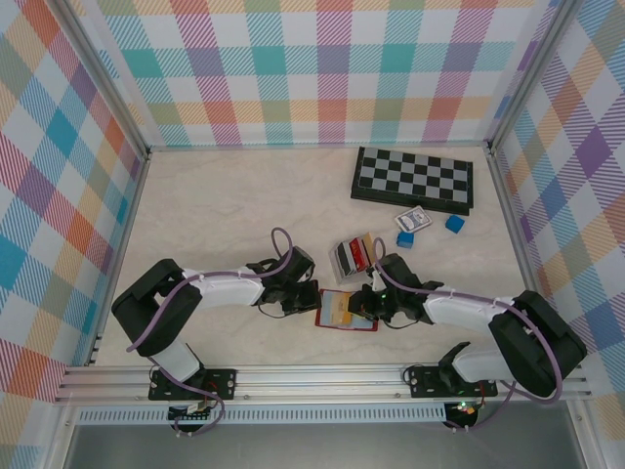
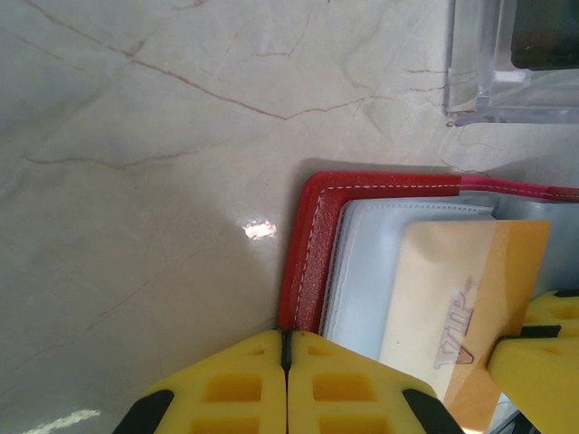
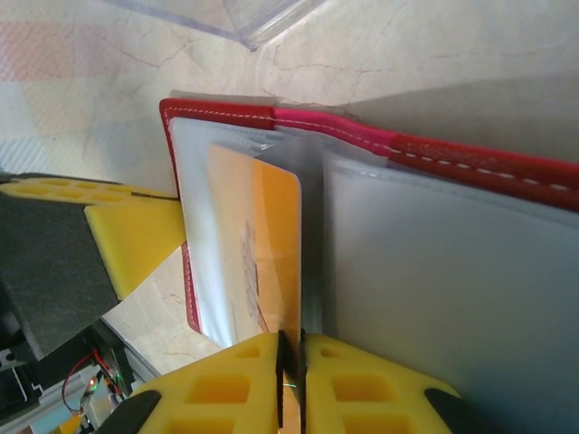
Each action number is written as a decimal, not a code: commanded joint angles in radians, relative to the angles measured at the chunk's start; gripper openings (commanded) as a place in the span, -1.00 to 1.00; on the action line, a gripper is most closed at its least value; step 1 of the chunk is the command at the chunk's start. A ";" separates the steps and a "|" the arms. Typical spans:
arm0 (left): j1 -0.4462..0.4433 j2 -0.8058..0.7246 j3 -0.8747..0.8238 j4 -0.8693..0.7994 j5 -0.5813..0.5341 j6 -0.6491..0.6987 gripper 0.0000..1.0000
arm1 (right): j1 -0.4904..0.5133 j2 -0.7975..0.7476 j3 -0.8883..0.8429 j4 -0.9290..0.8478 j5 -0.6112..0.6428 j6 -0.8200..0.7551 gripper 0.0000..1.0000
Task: Put the credit cards into the card holder
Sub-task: Insert the credit card into the card slot.
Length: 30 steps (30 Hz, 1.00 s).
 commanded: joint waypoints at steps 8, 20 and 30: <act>-0.042 0.031 0.013 -0.021 0.032 -0.001 -0.93 | 0.010 -0.024 0.064 -0.187 0.053 -0.057 -0.54; -0.042 0.035 0.014 -0.004 0.040 -0.006 -0.95 | 0.026 0.082 0.128 -0.082 -0.025 -0.060 -0.80; -0.042 0.009 0.008 -0.051 -0.013 -0.005 -1.00 | 0.032 0.014 0.185 -0.322 0.120 -0.131 -0.62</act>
